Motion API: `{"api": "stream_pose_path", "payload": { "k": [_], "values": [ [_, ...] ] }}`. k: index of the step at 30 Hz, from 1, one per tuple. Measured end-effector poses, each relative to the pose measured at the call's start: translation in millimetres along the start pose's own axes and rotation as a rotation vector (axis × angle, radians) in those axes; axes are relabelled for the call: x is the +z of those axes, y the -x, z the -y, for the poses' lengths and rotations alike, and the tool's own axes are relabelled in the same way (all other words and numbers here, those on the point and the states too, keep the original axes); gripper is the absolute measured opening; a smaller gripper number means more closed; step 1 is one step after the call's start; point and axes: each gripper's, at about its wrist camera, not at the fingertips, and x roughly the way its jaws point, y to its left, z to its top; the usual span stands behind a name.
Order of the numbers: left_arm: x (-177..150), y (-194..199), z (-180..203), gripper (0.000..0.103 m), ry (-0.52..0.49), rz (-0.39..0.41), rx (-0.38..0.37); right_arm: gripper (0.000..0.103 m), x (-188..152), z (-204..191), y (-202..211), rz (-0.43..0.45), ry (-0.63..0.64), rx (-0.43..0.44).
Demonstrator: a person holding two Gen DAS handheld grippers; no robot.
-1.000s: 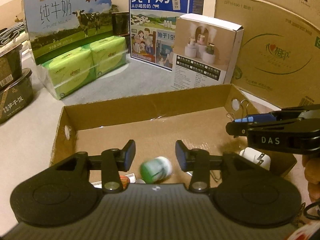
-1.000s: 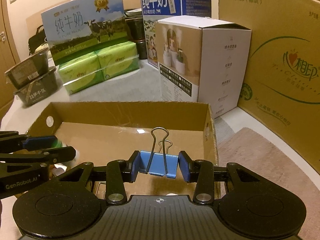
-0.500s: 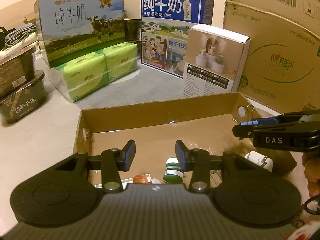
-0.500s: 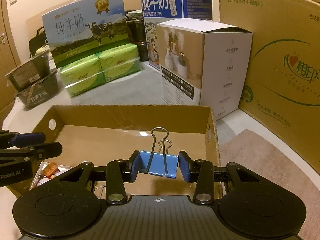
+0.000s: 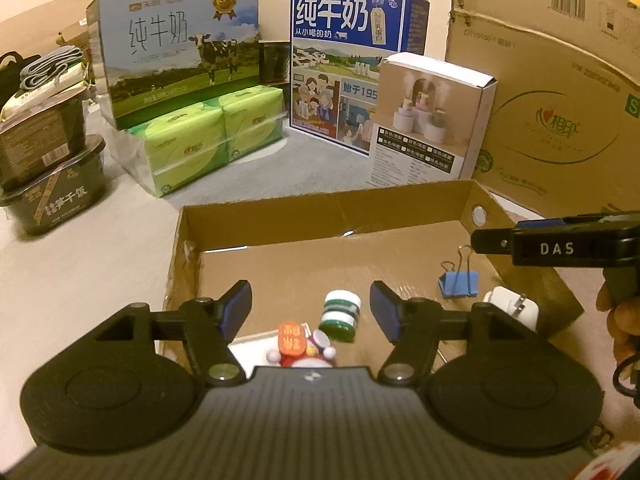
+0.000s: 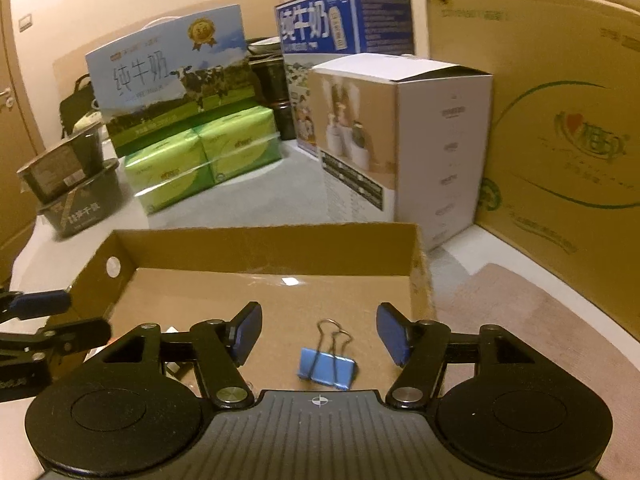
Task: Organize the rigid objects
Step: 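Open both tools to drop the jar and clip into the tray, then move both tools back toward the remaining loose objects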
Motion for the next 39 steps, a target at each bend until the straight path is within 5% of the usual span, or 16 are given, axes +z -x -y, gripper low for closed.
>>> {"api": "stream_pose_path", "payload": {
  "k": [19,30,39],
  "values": [
    [-36.8,110.9,23.0,0.076,0.055,0.046,0.001,0.065,-34.0,-16.7,119.5,0.025,-0.018,-0.022],
    [-76.2,159.7,26.6,0.082,0.099,0.046,0.036,0.08,-71.9,-21.0,178.4,0.046,-0.034,-0.023],
    [-106.1,184.4,28.8,0.084,0.116,0.047,0.072,0.082,-109.4,-11.7,215.8,0.053,-0.066,-0.035]
  ]
}}
